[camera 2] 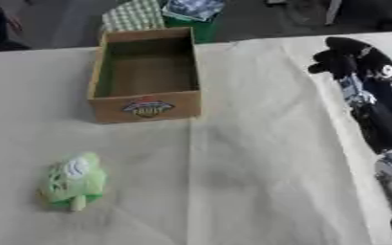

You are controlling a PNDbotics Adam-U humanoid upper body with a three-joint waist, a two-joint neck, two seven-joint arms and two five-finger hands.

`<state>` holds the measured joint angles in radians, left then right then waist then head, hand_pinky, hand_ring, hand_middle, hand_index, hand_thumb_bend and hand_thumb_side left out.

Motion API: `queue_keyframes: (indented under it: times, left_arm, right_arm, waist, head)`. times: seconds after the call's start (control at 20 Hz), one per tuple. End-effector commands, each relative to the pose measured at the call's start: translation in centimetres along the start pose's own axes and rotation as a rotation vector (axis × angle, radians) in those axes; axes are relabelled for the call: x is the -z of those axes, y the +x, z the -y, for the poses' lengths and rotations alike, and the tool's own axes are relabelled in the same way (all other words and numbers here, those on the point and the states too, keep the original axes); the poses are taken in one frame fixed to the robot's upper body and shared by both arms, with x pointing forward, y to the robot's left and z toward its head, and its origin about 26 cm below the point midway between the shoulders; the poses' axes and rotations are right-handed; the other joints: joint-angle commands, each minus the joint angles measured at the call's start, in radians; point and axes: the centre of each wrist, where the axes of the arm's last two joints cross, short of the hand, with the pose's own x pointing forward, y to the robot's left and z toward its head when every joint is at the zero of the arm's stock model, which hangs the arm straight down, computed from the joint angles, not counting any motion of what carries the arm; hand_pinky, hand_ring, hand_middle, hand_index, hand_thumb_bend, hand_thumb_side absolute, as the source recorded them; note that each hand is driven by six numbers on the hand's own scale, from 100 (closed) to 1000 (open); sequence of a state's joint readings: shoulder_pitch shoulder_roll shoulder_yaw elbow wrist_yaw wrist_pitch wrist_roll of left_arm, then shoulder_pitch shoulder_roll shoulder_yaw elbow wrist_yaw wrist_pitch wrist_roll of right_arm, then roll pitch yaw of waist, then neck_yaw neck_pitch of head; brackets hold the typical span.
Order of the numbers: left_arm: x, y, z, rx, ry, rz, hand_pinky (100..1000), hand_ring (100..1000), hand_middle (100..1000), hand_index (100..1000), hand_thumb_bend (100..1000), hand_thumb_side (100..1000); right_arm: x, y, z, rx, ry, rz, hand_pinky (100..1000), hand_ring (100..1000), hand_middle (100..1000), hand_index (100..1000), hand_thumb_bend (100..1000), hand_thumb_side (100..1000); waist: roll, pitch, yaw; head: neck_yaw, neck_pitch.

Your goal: Pick up objects on the table and place them in the box.

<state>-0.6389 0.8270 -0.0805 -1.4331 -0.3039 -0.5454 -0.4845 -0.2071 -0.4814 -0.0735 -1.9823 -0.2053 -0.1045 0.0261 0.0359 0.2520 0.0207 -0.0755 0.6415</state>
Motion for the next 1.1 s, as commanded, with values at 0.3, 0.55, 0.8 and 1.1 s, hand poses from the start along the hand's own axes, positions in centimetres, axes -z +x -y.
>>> queue_keyframes:
  times: [0.3, 0.55, 0.8, 1.1]
  left_arm:
    - [2.7, 0.6, -0.8, 0.027, -0.063, 0.035, 742, 832, 816, 975, 704, 876]
    - [4.8, 1.4, -0.3, 0.049, -0.121, 0.063, 737, 830, 809, 960, 729, 864]
    - [6.3, 2.1, 1.0, 0.065, -0.152, 0.065, 731, 824, 801, 961, 706, 877]
    - [6.8, 2.2, 3.4, 0.072, -0.215, 0.056, 726, 819, 791, 970, 703, 858]
  right_arm:
    - [0.4, 0.8, 0.3, -0.012, 0.014, 0.024, 909, 697, 673, 835, 100, 564]
    - [0.3, 0.7, 0.3, -0.011, 0.012, 0.021, 909, 698, 673, 835, 100, 563]
    - [0.2, 0.7, 0.4, -0.012, 0.009, 0.015, 909, 699, 673, 835, 100, 563]
    - [0.0, 0.6, 0.4, -0.01, 0.004, 0.006, 909, 699, 672, 835, 100, 564]
  waist:
    - [0.004, -0.017, -0.002]
    - [0.006, -0.02, -0.001]
    - [0.008, -0.026, 0.007]
    - [0.01, -0.036, 0.017]
  head:
    - [0.004, 0.002]
    - [0.006, 0.011]
    - [0.0, 0.024]
    - [-0.009, 0.029]
